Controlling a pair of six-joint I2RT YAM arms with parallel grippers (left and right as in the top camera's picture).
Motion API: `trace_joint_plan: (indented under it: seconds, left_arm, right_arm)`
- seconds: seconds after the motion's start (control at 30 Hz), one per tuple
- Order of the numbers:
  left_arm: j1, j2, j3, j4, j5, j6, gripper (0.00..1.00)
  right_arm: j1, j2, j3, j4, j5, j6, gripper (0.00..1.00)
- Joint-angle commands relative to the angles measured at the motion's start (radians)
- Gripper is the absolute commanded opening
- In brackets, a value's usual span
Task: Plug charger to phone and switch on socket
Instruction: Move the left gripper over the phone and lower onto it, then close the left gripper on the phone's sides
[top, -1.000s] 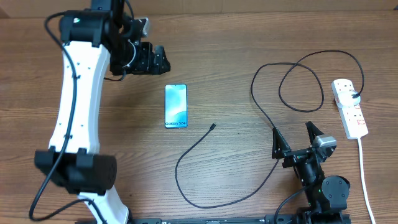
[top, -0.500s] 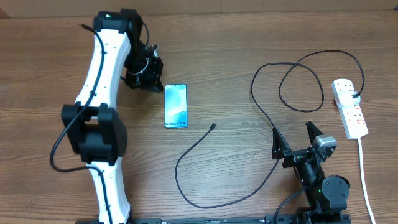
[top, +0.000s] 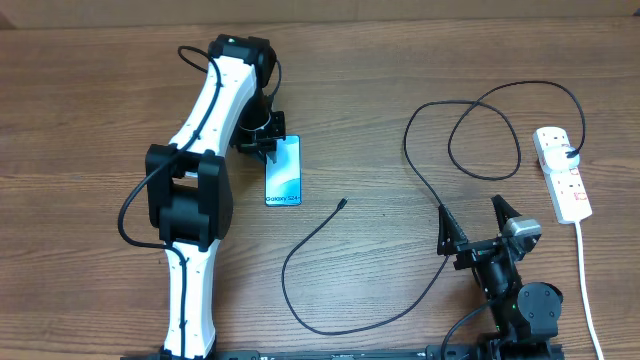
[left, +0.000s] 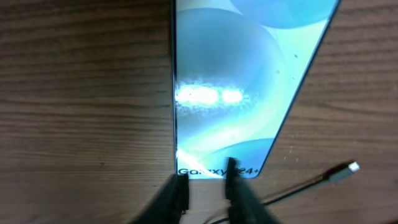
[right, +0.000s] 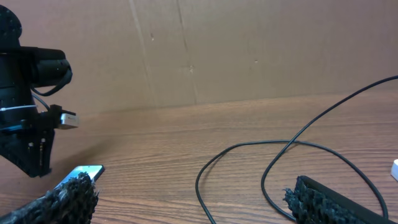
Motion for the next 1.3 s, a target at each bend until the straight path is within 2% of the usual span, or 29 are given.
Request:
trace_joint_plan:
  seconds: [0.0,0.07,0.13,0.17,0.57,0.87,1.27]
  left_arm:
    - [-0.014,0.034,0.010,0.014,-0.041,-0.027,0.38]
    - [-0.021,0.044,0.008,0.023,-0.039,-0.027,0.62]
    - [-0.028,0.051,0.007,0.026,-0.039,-0.026,0.92]
    - [-0.032,0.052,0.004,0.031,-0.039,-0.026,1.00]
    - [-0.077,0.054,-0.045,0.135,-0.070,-0.026,1.00]
    - [-0.086,0.054,-0.205,0.238,-0.069,-0.033,1.00]
    - [-0.086,0.054,-0.282,0.263,-0.070,-0.033,1.00]
  right_arm:
    - [0.002,-0.010,-0.010,0.004,0.009,0.000,1.00]
    - [0.002,-0.010,-0.010,0.004,0.009,0.000,1.00]
    - [0.002,-0.010,-0.010,0.004,0.009,0.000,1.00]
    - [0.002,-0.010,-0.010,0.004,0.009,0.000,1.00]
    - [0.002,-0.010,-0.010,0.004,0.009,0.000,1.00]
    - [0.002,-0.010,-0.010,0.004,0.009,0.000,1.00]
    - [0.002,-0.010,-0.010,0.004,0.009,0.000,1.00]
